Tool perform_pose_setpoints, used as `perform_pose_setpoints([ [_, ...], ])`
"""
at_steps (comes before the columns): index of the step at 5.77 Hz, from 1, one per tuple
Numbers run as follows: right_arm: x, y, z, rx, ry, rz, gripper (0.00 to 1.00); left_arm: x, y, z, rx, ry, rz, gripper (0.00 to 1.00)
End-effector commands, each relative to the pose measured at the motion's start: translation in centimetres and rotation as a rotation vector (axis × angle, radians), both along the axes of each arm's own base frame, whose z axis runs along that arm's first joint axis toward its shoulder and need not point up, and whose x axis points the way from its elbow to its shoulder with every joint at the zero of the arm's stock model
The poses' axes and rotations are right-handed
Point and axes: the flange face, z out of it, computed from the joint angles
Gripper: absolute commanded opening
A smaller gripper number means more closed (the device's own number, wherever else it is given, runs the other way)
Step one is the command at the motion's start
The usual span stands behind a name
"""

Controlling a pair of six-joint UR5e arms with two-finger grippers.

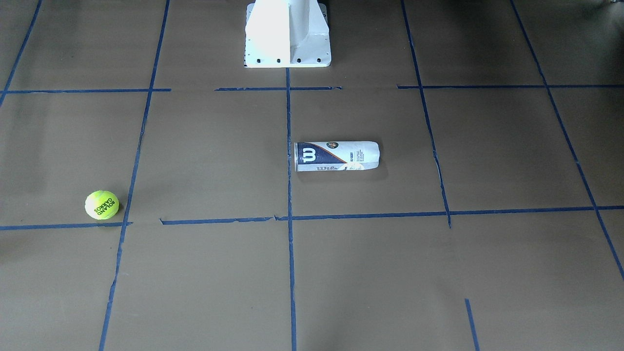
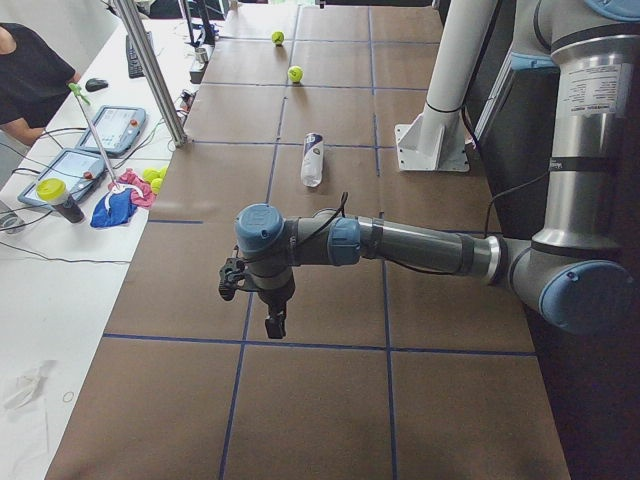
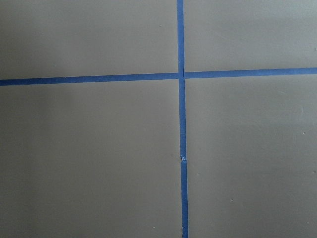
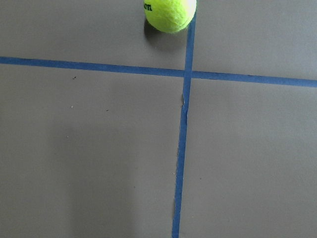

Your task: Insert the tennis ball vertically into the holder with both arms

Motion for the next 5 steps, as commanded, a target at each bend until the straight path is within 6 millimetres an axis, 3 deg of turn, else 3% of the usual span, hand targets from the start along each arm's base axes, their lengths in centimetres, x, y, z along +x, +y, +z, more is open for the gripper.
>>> perform_pose_setpoints([
  [1, 0.0, 0.0, 0.1, -0.001, -0.001, 0.000, 1.00, 0.0, 0.0, -0.1, 0.001, 0.004, -0.001, 1.00],
  [4, 0.0, 0.0, 0.3, -0.003, -0.001, 0.002, 1.00, 0.3, -0.3, -0.9, 0.056, 0.005, 0.011, 1.00],
  [5, -0.1, 0.0, 0.3, -0.003, -0.003, 0.002, 1.00, 2.5, -0.9, -1.8, 0.129, 0.015, 0.053, 1.00],
])
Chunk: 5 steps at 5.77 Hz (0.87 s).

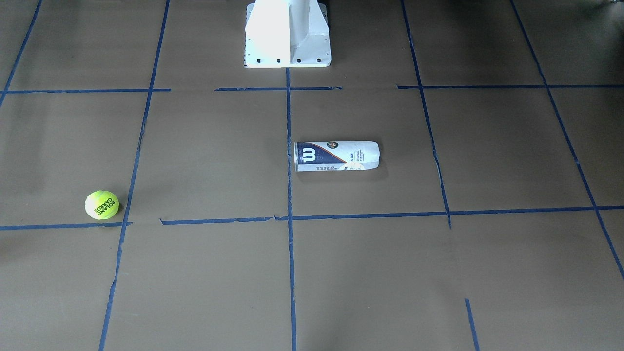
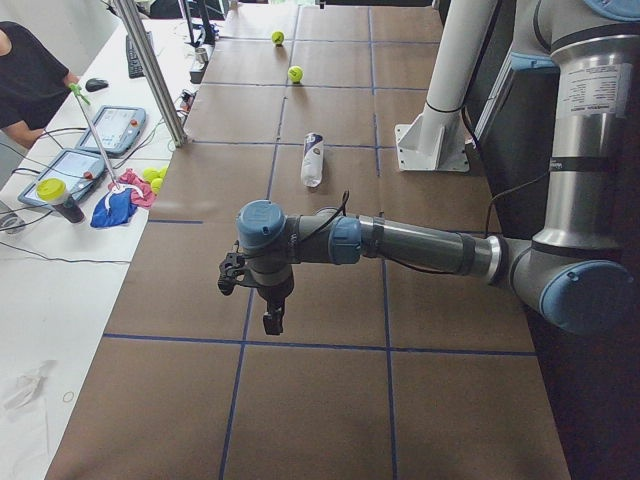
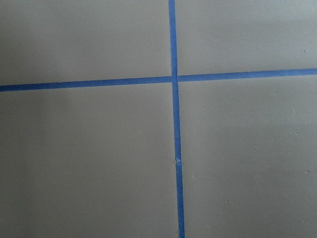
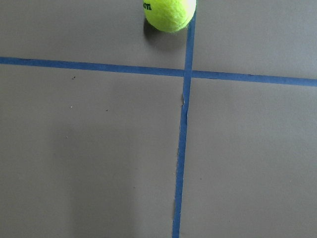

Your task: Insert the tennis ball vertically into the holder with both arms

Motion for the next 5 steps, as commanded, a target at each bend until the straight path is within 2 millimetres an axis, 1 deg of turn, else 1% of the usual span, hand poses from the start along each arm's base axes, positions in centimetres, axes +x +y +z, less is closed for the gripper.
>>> perform_pose_setpoints([
  [1, 0.0, 0.0, 0.0, -0.002, 0.000, 0.003, 1.00, 5.9, -1.2, -2.7, 0.144, 0.060, 0.112, 1.00],
  [2, -0.2, -0.1, 0.0, -0.003, 0.000, 0.002, 1.00, 10.3, -1.5, -7.0, 0.329, 0.088, 0.199, 1.00],
  [3, -0.2, -0.1, -0.1, -0.002, 0.000, 0.002, 1.00, 14.4, -1.5, -10.9, 0.429, 0.125, 0.273, 1.00],
  [4, -0.2, -0.1, -0.1, -0.002, 0.000, 0.002, 1.00, 18.0, -2.1, -16.0, 0.515, 0.165, 0.303, 1.00],
  [5, -0.2, -0.1, -0.1, -0.002, 0.000, 0.002, 1.00, 22.7, -1.9, -21.7, 0.609, 0.208, 0.377, 1.00],
])
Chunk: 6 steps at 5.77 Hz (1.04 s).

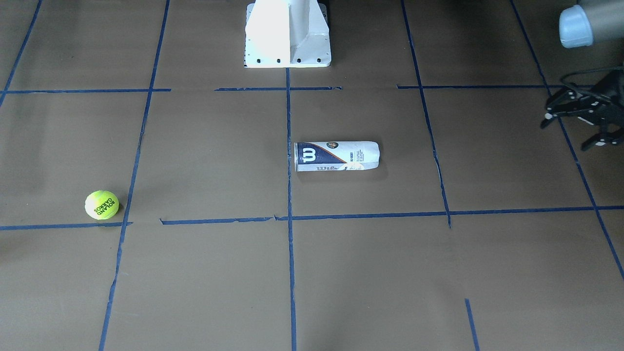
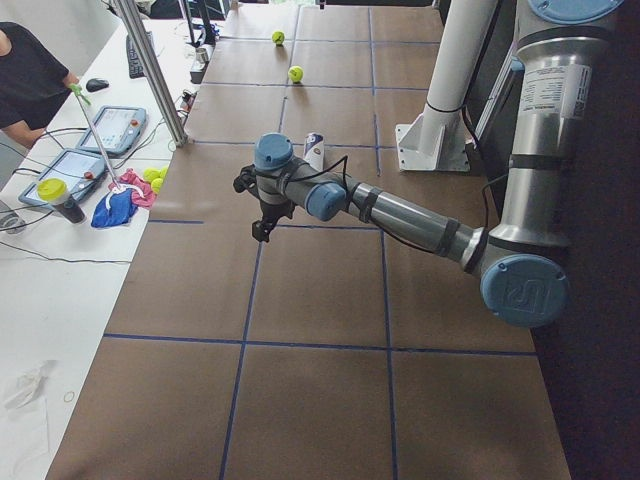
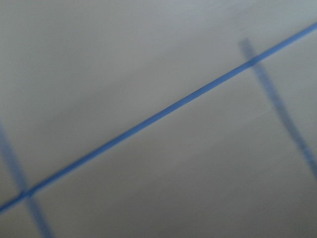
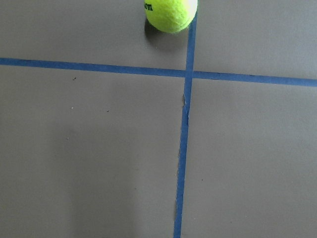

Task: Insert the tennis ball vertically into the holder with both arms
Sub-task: 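Reach the left gripper down to the white can lying on its side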

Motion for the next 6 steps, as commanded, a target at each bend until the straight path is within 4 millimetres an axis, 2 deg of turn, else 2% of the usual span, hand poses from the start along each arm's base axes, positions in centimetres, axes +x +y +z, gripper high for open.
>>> perform_pose_setpoints([
  [1, 0.0, 0.0, -0.1, 0.005, 0.000, 0.000, 1.00, 12.6, 1.5, -11.4, 0.156, 0.096, 0.180, 1.00],
  [2, 0.0, 0.0, -0.2, 0.006, -0.001, 0.000, 1.00, 18.6, 2.7, -16.1, 0.226, 0.101, 0.206, 1.00],
  [3, 0.0, 0.0, -0.2, 0.006, -0.001, 0.000, 1.00, 23.4, 4.8, -19.1, 0.265, 0.084, 0.250, 1.00],
  [4, -0.1, -0.1, -0.3, 0.008, -0.001, -0.002, 1.00, 28.2, 6.4, -23.7, 0.310, 0.057, 0.283, 1.00],
  [5, -0.1, 0.0, -0.2, 0.006, -0.001, -0.002, 1.00, 34.2, 4.4, -27.2, 0.378, 0.009, 0.299, 1.00],
  [6, -0.2, -0.1, -0.3, 0.008, -0.001, -0.005, 1.00, 37.3, 2.5, -29.4, 0.411, -0.012, 0.331, 1.00],
])
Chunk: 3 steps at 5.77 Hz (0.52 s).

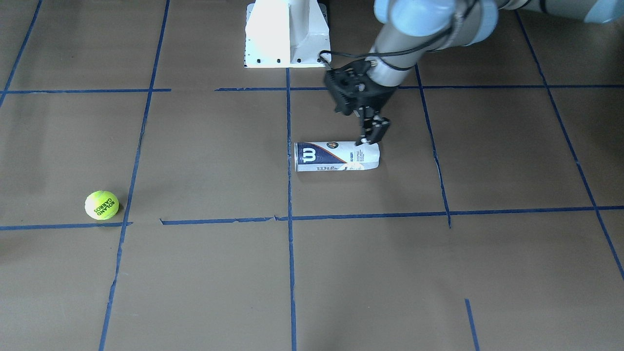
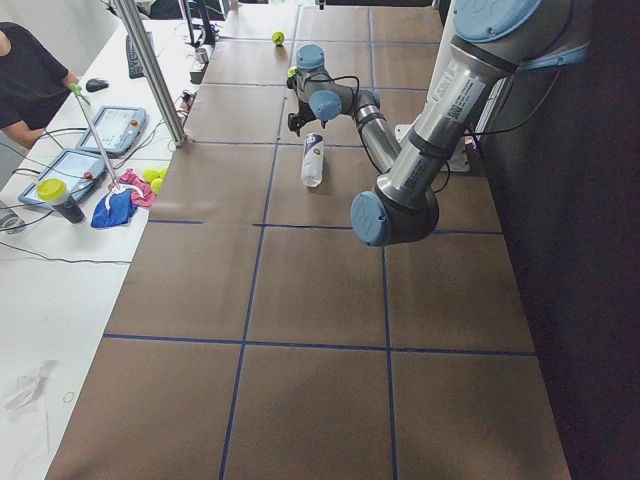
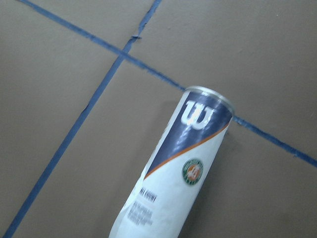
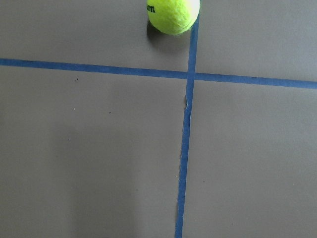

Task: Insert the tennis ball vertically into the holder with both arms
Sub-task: 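Reach the left gripper down to the white can lying on its side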

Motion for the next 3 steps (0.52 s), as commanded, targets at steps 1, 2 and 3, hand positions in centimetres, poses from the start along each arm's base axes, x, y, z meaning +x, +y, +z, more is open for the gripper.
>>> perform_pose_setpoints([
  [1, 0.0, -0.1, -0.1, 0.005, 0.001, -0.001, 1.00, 4.9, -1.4, -3.0, 0.134, -0.104, 0.062, 1.00],
  [2, 0.0, 0.0, 0.0, 0.013, 0.004, -0.010, 1.00, 8.0, 1.2, -3.8, 0.228, -0.241, 0.118, 1.00],
  [3, -0.1, -0.2, -0.3, 0.048, 0.003, -0.015, 1.00, 10.3, 2.5, -2.7, 0.261, -0.309, 0.145, 1.00],
])
